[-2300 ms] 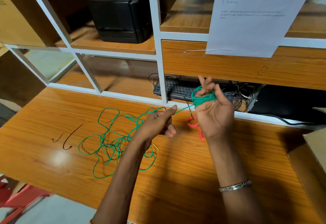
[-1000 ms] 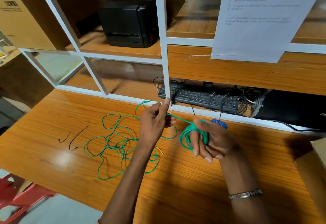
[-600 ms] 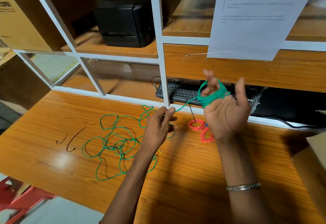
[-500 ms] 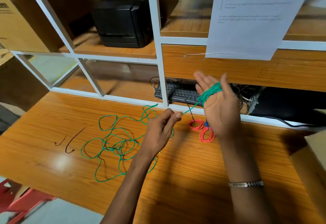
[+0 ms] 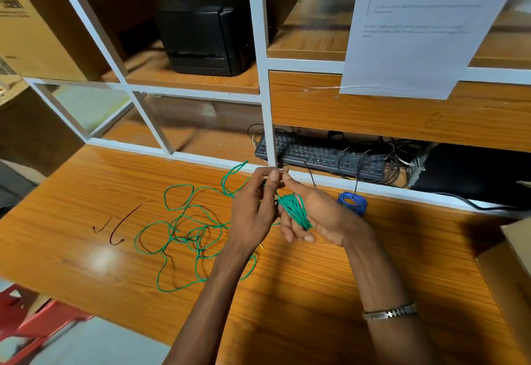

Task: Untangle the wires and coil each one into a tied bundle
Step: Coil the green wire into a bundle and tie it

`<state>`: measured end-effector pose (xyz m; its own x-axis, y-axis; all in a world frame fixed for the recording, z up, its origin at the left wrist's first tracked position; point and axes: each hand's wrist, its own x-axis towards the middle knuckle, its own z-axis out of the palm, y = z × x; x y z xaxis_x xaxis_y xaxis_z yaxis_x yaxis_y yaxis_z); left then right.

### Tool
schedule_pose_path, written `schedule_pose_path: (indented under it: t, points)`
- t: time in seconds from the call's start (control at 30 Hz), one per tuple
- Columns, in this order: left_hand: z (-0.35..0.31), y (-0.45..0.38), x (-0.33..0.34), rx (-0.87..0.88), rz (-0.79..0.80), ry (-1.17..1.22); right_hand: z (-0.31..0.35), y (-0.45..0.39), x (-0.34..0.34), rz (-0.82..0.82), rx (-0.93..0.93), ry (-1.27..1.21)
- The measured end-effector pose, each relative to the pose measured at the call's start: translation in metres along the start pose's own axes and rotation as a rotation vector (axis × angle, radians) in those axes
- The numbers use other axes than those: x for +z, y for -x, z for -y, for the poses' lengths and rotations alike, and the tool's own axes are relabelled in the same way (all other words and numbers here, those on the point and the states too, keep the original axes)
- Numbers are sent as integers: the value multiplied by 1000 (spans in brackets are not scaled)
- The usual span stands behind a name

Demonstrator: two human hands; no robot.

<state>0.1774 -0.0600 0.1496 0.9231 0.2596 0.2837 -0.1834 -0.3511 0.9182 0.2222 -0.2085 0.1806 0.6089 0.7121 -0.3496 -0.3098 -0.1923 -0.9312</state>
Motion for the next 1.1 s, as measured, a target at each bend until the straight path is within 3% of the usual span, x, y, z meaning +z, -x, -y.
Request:
schedule_pose_path:
  t: [0.13,0.27,0.37,0.5,0.57,0.67,0.77,0.9,0.97,1.1]
  points:
    - [-6,-2,-3,-118,-54,269,-6,3,-14,225,-23,-72]
    - [2,-11,-19,-192,-58,258,-14,21,-24,346,-194,-211]
    - [0,-10,-20,-157,-22,172,-18,25,-31,299,-377,-496]
    - [-1,-7,-18,-48,28,198,-8,20,-48,345,-637,-1073]
    - [-1,-6,-12,13,85,208,-6,16,-54,315,-719,-1327]
    - [-5,-7,-9,21,113,206,-3,10,-65,-14,-696,-1515]
    - [-7,-7,-10,45,184,134,-10,4,-79,-257,-648,-1530]
    - [-9,-3,-3,5,303,100,-20,-8,-76,-304,-572,-1500]
    - [-10,-2,-3,-51,321,151,-20,-13,-69,-406,-582,-1332]
    - [-6,-1,-10,-53,298,196,-29,-27,-51,-569,-476,-700]
